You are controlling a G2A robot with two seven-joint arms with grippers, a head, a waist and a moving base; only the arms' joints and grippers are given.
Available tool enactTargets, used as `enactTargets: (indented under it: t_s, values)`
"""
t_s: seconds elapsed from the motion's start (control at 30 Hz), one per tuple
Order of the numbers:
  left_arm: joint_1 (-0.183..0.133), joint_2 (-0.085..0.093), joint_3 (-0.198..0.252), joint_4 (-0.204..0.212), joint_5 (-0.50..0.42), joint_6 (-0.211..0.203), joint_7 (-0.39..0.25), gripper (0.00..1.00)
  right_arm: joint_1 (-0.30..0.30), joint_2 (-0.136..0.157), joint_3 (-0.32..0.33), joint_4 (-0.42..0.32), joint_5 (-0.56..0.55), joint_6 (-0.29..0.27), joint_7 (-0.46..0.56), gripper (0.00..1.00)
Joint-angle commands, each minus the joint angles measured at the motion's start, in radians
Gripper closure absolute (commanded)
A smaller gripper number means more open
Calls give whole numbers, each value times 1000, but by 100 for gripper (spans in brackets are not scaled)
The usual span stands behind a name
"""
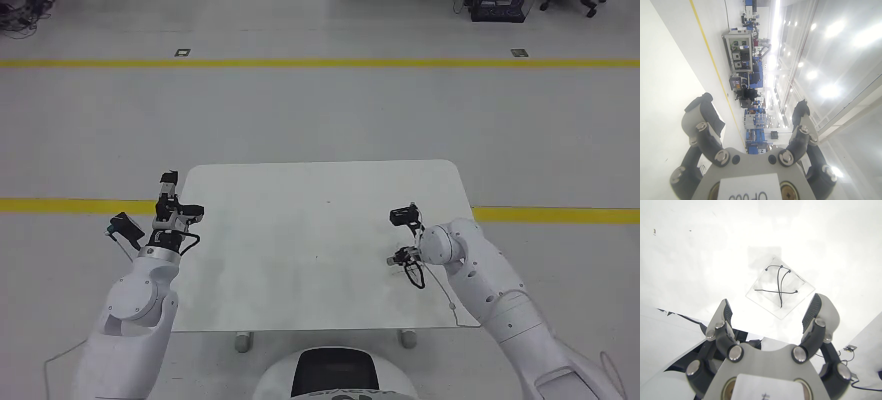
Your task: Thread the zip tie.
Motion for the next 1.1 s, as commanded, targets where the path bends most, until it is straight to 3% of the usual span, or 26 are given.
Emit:
enactTargets:
  t_s: [0.0,0.07,0.3,0.5,0.7,1.07]
  values:
    - [0,0,0,0,0,0,0,0,1,0,1,1,-4,9,2,29]
    - [0,0,0,0,0,0,0,0,1,0,3,0,-7,19,2,51]
    - [0,0,0,0,0,0,0,0,-2,0,6,-1,-15,38,-3,62]
    - [0,0,0,0,0,0,0,0,0,-5,-13,10,-35,54,-20,78]
    - [0,0,0,0,0,0,0,0,12,-13,-32,45,-39,55,-29,88]
    - [0,0,0,0,0,0,0,0,40,-30,-61,132,-33,84,-64,89]
